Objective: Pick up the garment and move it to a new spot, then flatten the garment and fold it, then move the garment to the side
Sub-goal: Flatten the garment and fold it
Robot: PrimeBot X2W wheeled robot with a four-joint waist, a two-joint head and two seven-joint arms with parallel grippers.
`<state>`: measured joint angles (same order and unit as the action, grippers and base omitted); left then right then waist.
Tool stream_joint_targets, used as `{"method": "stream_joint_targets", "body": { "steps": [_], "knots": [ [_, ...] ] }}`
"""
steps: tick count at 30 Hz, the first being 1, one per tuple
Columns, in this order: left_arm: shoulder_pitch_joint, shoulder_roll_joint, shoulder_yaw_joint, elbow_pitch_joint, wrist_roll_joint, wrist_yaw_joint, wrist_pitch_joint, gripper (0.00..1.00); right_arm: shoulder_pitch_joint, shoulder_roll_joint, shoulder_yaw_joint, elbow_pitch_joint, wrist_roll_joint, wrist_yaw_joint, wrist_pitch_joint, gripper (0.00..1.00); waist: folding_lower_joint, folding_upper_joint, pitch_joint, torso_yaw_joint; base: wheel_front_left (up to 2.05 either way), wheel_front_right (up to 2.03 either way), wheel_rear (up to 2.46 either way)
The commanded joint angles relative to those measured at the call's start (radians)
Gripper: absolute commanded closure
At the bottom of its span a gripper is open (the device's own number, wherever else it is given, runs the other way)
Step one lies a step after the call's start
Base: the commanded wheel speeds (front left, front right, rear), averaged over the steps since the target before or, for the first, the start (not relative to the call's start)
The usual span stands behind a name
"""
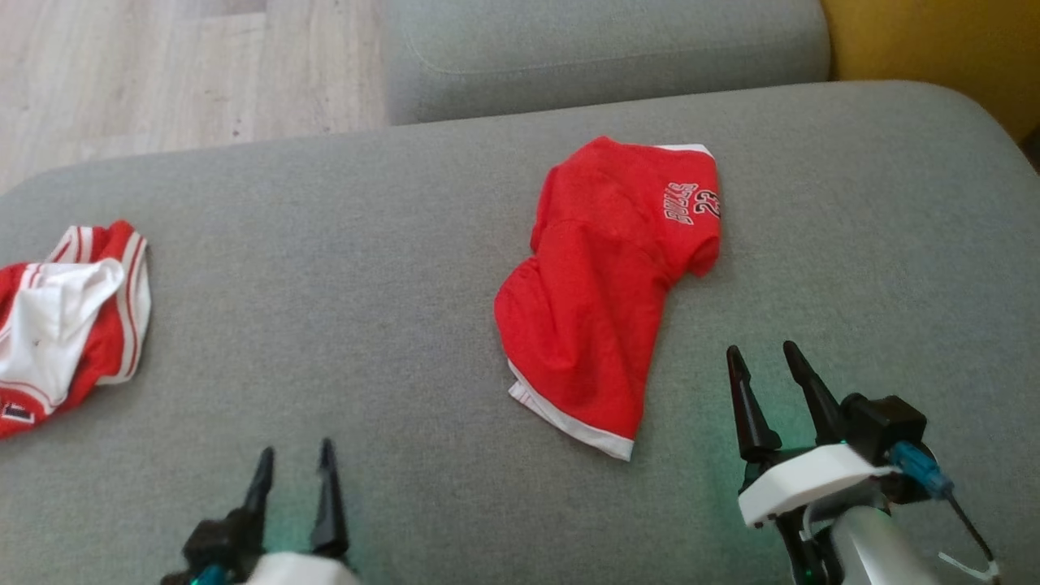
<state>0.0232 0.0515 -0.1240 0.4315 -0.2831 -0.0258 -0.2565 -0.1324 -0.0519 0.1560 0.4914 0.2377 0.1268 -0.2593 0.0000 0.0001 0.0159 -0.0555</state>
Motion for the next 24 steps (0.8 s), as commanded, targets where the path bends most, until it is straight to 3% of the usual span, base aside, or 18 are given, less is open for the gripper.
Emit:
{"method": "stream_joint_targets", "body": {
  "steps": [1,9,14,18,24],
  "knots": [
    [-0.078,-0.001,0.0,-0.021,-0.017,-0.007,-0.005,0.0,-0.039,0.001,0.028,-0.03,0.005,0.004,-0.002,0.0,0.0,-0.0001,0.012,-0.01,0.0,0.0,0.0],
    [-0.319,-0.001,-0.221,0.067,-0.169,-0.035,-0.005,0.0,-0.075,0.002,0.05,-0.032,0.008,0.004,-0.002,0.0,0.0,-0.0001,0.097,-0.064,0.0,0.0,0.0],
    [-0.496,-0.001,-0.382,0.229,-0.269,-0.011,0.001,0.0,-0.096,0.002,0.058,-0.032,0.012,0.004,-0.002,0.0,0.0,-0.0001,0.147,-0.109,0.0,0.0,0.0],
    [-0.596,-0.001,-0.457,0.35,-0.315,0.028,0.009,0.0,-0.111,0.002,0.063,-0.032,0.022,0.004,-0.002,0.0,0.0,-0.0001,0.175,-0.143,0.0,0.0,0.0],
    [-0.657,-0.001,-0.546,0.465,-0.39,0.034,0.018,0.0,-0.116,0.002,0.062,-0.032,0.031,0.004,-0.002,0.0,0.0,-0.0001,0.199,-0.164,0.0,0.0,0.0]
  ]
}}
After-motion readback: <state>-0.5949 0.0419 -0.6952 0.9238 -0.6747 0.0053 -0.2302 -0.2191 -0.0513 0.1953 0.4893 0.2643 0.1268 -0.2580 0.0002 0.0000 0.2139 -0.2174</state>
